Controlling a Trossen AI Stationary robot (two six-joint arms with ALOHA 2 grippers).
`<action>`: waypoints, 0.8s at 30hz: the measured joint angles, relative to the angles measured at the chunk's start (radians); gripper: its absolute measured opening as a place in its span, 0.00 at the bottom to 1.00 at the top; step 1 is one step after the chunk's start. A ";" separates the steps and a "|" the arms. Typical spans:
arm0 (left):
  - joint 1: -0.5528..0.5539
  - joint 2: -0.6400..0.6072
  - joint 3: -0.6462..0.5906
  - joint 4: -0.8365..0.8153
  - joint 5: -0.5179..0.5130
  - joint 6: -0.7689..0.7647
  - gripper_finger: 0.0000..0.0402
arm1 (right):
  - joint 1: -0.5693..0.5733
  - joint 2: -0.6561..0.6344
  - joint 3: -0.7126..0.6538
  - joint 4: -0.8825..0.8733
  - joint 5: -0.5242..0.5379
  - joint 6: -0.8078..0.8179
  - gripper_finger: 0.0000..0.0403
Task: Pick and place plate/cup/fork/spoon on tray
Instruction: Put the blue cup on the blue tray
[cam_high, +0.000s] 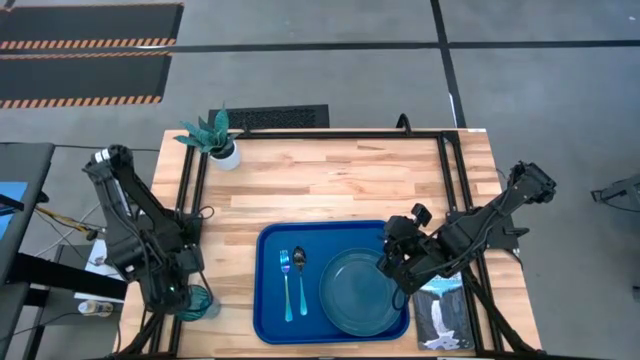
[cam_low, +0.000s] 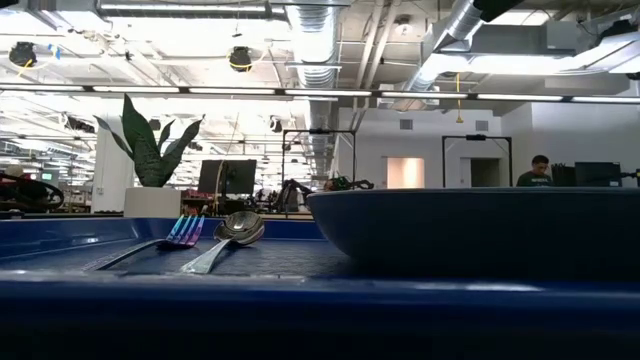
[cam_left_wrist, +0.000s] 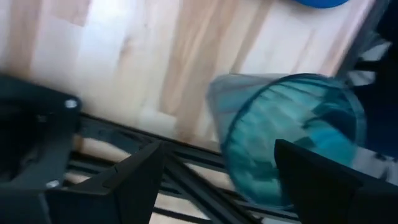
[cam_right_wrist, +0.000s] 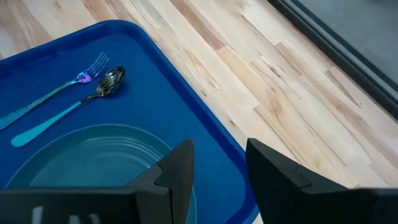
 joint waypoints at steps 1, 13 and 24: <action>0.000 0.008 0.000 -0.017 0.000 0.000 0.72 | 0.000 0.000 0.000 0.000 0.000 0.000 0.42; 0.002 0.096 0.000 -0.038 -0.026 0.100 0.61 | -0.004 0.000 0.000 0.000 -0.024 0.000 0.42; 0.022 0.120 0.000 -0.103 -0.006 0.147 0.06 | -0.011 0.000 0.000 0.014 -0.024 -0.018 0.42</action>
